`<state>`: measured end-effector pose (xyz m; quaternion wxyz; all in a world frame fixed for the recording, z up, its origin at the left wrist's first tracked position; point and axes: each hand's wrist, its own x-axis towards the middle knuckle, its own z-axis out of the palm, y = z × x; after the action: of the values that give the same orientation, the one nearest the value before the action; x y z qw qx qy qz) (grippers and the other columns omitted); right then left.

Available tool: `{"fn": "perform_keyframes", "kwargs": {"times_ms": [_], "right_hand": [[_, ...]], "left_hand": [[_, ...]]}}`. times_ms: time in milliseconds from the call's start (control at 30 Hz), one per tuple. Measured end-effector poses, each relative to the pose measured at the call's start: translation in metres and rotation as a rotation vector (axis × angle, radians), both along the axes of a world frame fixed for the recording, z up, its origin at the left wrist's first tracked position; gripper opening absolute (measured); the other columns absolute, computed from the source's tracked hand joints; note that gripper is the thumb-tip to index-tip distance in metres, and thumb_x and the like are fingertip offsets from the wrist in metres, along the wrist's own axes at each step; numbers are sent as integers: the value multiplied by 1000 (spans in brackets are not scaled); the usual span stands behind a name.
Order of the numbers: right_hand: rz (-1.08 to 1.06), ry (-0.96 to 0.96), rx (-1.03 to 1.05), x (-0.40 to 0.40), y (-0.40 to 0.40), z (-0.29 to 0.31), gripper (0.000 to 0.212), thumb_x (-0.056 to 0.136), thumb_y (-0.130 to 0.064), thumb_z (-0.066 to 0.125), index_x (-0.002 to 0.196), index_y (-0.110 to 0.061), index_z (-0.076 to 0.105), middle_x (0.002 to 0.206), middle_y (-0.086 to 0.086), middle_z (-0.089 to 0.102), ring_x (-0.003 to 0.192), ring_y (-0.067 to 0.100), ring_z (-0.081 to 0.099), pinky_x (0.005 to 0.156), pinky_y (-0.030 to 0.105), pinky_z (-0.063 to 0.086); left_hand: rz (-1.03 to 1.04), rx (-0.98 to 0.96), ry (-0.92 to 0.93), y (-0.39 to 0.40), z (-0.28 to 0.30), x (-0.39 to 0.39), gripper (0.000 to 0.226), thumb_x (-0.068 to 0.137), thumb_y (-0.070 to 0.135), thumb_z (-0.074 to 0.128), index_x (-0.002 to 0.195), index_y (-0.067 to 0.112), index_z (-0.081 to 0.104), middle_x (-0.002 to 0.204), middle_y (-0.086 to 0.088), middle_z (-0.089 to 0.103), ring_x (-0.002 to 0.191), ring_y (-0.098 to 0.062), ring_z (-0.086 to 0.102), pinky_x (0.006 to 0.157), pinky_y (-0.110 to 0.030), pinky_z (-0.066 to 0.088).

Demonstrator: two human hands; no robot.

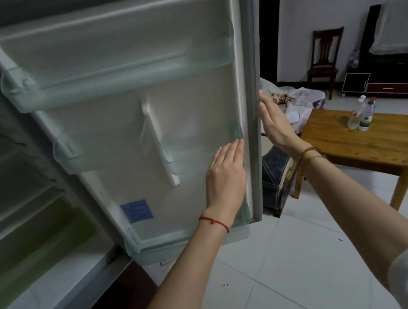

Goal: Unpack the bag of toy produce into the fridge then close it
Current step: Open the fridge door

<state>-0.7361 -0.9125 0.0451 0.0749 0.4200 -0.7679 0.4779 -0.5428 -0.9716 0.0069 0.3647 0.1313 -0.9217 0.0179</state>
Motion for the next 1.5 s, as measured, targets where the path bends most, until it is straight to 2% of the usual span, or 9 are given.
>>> {"fn": "perform_keyframes", "kwargs": {"times_ms": [67, 300, 433, 633, 833, 967, 1067, 1300, 1500], "right_hand": [[10, -26, 3, -11, -11, 1, 58, 105, -43, 21, 155, -13, 21, 162, 3, 23, 149, 13, 18, 124, 37, 14], [93, -21, -5, -49, -42, 5, 62, 102, -48, 21, 154, -13, 23, 161, 3, 26, 149, 14, 22, 123, 43, 20], [144, 4, -20, -66, -49, -1, 57, 104, -44, 24, 154, -16, 23, 161, 0, 26, 148, 10, 22, 123, 40, 20], [211, 43, -40, -78, -42, -8, 54, 106, -37, 27, 155, -15, 20, 161, 1, 23, 148, 10, 20, 123, 34, 18], [267, 53, -35, -76, -34, -11, 64, 102, -50, 29, 156, -19, 14, 163, -1, 15, 150, 11, 15, 122, 45, 22], [264, 101, -19, -67, -19, -11, 66, 102, -51, 31, 156, -18, 12, 164, 0, 13, 151, 11, 11, 123, 44, 18], [268, 141, -46, -54, -1, -9, 66, 101, -50, 36, 156, -18, 15, 163, 0, 17, 150, 12, 14, 123, 43, 20], [447, 188, -73, -3, 37, -3, 62, 100, -43, 47, 152, -16, 25, 156, 0, 32, 144, 10, 27, 118, 28, 23], [640, 213, 11, 52, 45, -12, 62, 100, -46, 45, 151, -17, 27, 154, 0, 35, 143, 11, 29, 118, 29, 23]], "left_hand": [[27, -6, -5, -3, 0, -11, 54, 88, 7, 53, 142, 6, 48, 141, -8, 55, 128, -21, 53, 116, -34, 33], [144, 9, -11, -16, 1, -51, 55, 88, 11, 52, 142, 7, 47, 141, -8, 55, 128, -20, 53, 116, -34, 33], [198, 59, 28, -16, 0, -65, 52, 89, 14, 44, 140, 8, 50, 139, -6, 56, 128, -20, 54, 115, -34, 34], [222, 86, 83, -8, -3, -65, 48, 93, 18, 54, 141, 12, 50, 141, -3, 55, 130, -16, 51, 117, -32, 30], [213, 119, 28, -1, -3, -54, 52, 96, 20, 51, 146, 12, 43, 150, -1, 46, 140, -15, 38, 121, -29, 19], [175, 189, -2, 6, 0, -46, 56, 98, 20, 49, 151, 11, 32, 157, -2, 33, 148, -12, 20, 123, -33, 15], [188, 252, 33, 18, 4, -35, 60, 99, 20, 49, 153, 11, 25, 161, -2, 24, 150, -10, 11, 123, -31, 7], [354, 373, 199, 42, 6, 31, 58, 96, 20, 53, 150, 10, 34, 156, -4, 34, 145, -15, 29, 122, -32, 17], [551, 401, 193, 68, 5, 108, 56, 97, 21, 53, 150, 13, 35, 155, 0, 35, 146, -12, 25, 121, -39, 19]]}}
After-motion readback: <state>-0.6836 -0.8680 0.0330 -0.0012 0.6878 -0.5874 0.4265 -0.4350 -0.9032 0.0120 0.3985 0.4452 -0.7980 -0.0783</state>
